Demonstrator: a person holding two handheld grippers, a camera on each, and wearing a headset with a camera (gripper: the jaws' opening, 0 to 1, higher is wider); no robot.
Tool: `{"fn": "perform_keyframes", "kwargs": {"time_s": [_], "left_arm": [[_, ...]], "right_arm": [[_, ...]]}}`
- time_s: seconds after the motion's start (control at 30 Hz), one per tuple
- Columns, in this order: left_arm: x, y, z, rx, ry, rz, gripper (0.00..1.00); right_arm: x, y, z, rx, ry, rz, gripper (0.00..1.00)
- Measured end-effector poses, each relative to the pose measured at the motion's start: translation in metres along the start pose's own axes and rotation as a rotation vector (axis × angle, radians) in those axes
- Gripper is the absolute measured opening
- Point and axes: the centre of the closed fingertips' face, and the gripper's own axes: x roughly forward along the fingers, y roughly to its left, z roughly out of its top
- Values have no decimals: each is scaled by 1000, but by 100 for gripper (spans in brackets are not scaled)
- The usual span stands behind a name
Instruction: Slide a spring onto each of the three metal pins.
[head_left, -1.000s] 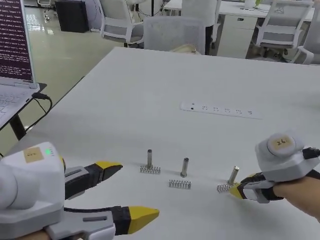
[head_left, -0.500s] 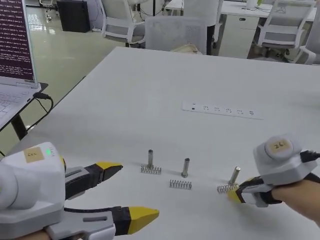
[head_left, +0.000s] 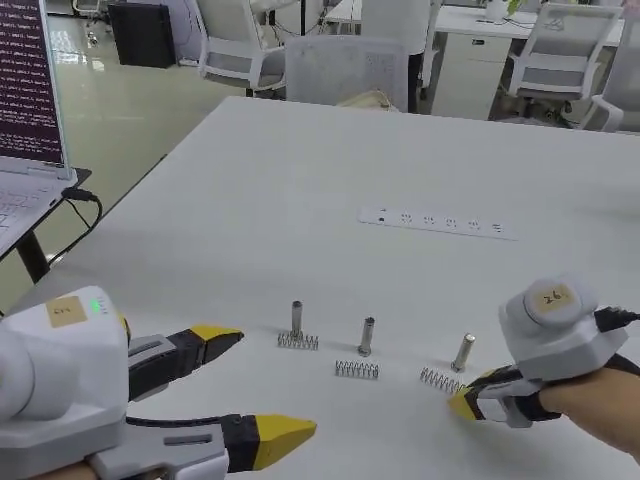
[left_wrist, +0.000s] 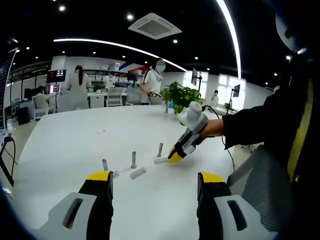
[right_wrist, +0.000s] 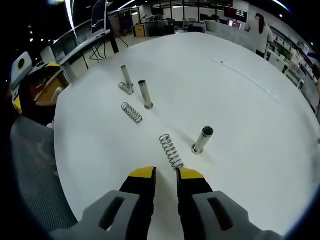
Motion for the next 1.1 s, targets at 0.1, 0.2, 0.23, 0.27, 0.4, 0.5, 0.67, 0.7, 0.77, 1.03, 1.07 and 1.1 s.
{"fn": "perform_keyframes", "kwargs": {"time_s": [0.1, 0.2, 0.23, 0.27, 0.4, 0.5, 0.67, 0.7, 0.77, 1.03, 1.07, 1.1], "left_arm": [[0, 0, 0, 0, 0, 0, 65], [0, 0, 0, -1, 1, 0, 65], [0, 0, 0, -1, 1, 0, 65], [0, 0, 0, -2, 0, -1, 65], [0, 0, 0, -3, 0, 1, 65], [0, 1, 0, -2, 0, 4, 64], [-1, 1, 0, -5, 0, 7, 64], [-1, 1, 0, -5, 0, 8, 64], [-1, 2, 0, -6, 0, 8, 64], [-1, 2, 0, -9, -2, 12, 64], [-1, 3, 0, -8, -2, 12, 64], [-1, 3, 0, -8, -2, 13, 64]], "right_arm": [[-2, -5, 1, -30, 2, -30, 13], [-2, -9, 1, -62, 11, -50, 14], [-2, -10, 2, -84, 10, -62, 15], [-1, -11, 3, -100, 11, -68, 15], [6, -11, 3, -115, 10, -44, 18], [9, -13, 5, -125, 7, -41, 19], [15, -14, 5, -137, 12, -35, 17], [16, -14, 5, -144, 11, -35, 17], [18, -14, 4, -146, 14, -28, 17], [16, -12, 1, -213, 25, -35, 11], [16, -11, 0, -195, 24, -31, 12], [15, -11, 0, -191, 22, -28, 11]]}}
